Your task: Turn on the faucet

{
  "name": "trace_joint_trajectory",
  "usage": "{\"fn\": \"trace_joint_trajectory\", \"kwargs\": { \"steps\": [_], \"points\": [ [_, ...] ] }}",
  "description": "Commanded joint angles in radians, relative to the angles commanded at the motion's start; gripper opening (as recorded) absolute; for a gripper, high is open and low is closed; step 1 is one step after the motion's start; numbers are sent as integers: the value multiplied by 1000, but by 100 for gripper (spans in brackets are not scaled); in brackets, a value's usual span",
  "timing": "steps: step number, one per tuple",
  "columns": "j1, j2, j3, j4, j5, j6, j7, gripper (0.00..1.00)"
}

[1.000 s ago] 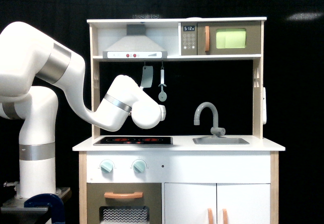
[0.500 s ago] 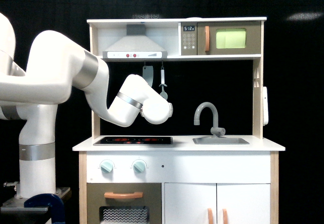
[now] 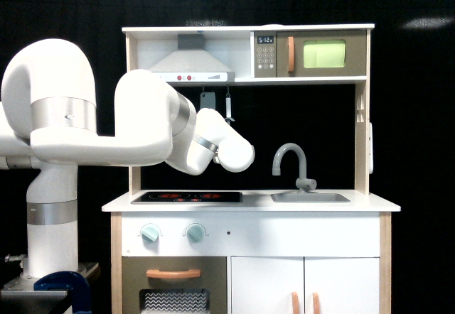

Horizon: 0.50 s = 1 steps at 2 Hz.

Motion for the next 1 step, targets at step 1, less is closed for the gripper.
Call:
{"fn": "trace_joint_trajectory", "kwargs": {
  "steps": [1],
  "points": [
    [129, -40, -44, 114, -64, -22, 34, 100]
  ]
}}
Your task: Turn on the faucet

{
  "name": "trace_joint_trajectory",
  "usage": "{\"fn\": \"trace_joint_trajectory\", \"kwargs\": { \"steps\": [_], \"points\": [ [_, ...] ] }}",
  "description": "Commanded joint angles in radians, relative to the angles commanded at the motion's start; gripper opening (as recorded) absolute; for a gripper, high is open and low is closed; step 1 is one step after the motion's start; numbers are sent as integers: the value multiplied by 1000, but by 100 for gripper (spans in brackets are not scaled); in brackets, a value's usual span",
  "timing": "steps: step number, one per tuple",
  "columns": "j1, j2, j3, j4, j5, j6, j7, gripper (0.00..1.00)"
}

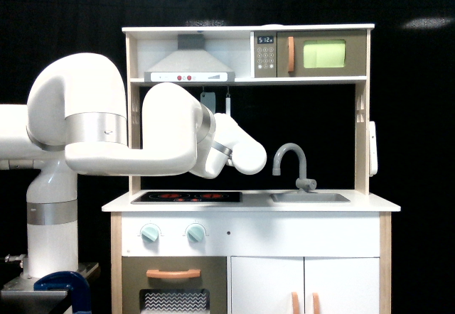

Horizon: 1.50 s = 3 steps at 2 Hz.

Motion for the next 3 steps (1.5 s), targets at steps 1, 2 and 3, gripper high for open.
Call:
{"fn": "trace_joint_trajectory", "kwargs": {
  "steps": [1, 2, 3],
  "points": [
    [12, -6, -46, 91, -79, 81, 48, 100],
    [10, -39, -100, 292, -246, 273, 170, 100],
    [61, -75, -112, 411, -311, 330, 219, 100]
  ]
}}
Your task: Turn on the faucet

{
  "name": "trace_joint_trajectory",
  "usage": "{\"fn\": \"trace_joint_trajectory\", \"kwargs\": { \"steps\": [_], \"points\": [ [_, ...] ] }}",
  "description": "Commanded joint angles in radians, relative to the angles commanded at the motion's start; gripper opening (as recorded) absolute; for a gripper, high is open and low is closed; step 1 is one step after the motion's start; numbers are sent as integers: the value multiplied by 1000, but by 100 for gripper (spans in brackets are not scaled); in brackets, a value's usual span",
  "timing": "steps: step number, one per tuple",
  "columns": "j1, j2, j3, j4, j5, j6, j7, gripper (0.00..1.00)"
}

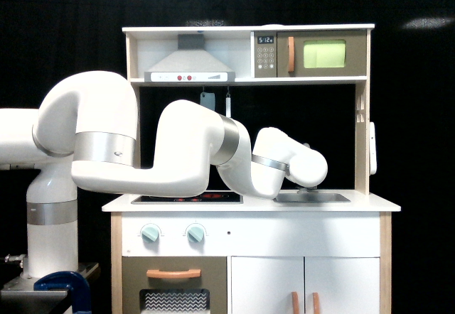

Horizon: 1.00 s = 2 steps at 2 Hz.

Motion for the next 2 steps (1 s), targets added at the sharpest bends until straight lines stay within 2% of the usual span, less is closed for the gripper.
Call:
{"fn": "trace_joint_trajectory", "kwargs": {
  "steps": [1, 2],
  "points": [
    [7, -24, -5, 35, -37, 23, 18, 100],
    [-232, -18, 24, -148, -85, 72, 50, 100]
  ]
}}
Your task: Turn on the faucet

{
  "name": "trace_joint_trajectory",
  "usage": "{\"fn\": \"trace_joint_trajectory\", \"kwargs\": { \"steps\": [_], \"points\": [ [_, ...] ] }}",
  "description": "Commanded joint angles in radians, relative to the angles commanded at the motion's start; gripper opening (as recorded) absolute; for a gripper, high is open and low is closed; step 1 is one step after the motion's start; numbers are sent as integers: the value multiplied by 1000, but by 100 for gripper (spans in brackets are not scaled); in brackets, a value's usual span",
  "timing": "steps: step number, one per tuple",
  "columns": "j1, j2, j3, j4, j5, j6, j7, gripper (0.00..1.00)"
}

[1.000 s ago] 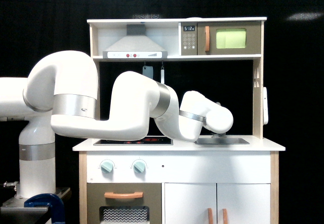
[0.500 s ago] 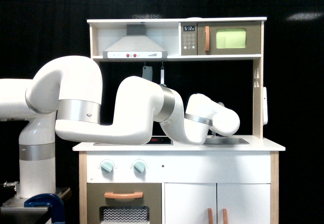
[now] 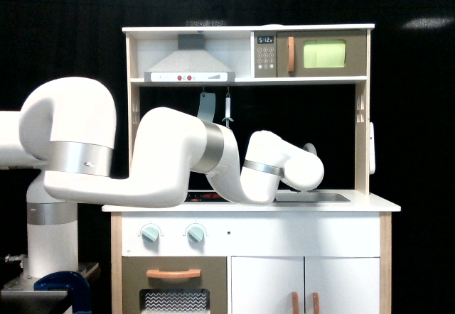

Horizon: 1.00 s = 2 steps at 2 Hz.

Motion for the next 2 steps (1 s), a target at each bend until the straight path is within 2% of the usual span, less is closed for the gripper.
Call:
{"fn": "trace_joint_trajectory", "kwargs": {
  "steps": [1, 2],
  "points": [
    [-382, 22, 9, -170, -58, 209, 16, 100],
    [-511, 10, -38, -200, -116, 306, -5, 100]
  ]
}}
